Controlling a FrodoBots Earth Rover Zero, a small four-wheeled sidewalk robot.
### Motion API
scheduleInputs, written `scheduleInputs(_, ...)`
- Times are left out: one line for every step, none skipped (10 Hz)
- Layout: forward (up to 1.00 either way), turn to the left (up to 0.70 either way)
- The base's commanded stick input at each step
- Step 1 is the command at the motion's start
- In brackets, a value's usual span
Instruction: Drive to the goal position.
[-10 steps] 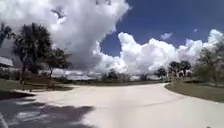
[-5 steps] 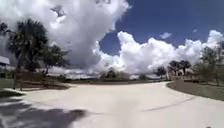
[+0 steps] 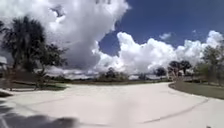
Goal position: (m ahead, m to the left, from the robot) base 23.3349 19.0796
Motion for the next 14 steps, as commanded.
scheduleInputs(0.85, 0.0)
scheduleInputs(0.85, 0.0)
scheduleInputs(0.85, 0.0)
scheduleInputs(0.85, 0.0)
scheduleInputs(0.85, 0.0)
scheduleInputs(0.85, 0.0)
scheduleInputs(0.85, 0.0)
scheduleInputs(0.85, 0.0)
scheduleInputs(0.85, 0.0)
scheduleInputs(0.85, 0.0)
scheduleInputs(0.85, 0.0)
scheduleInputs(0.85, 0.0)
scheduleInputs(0.85, 0.0)
scheduleInputs(0.85, 0.0)
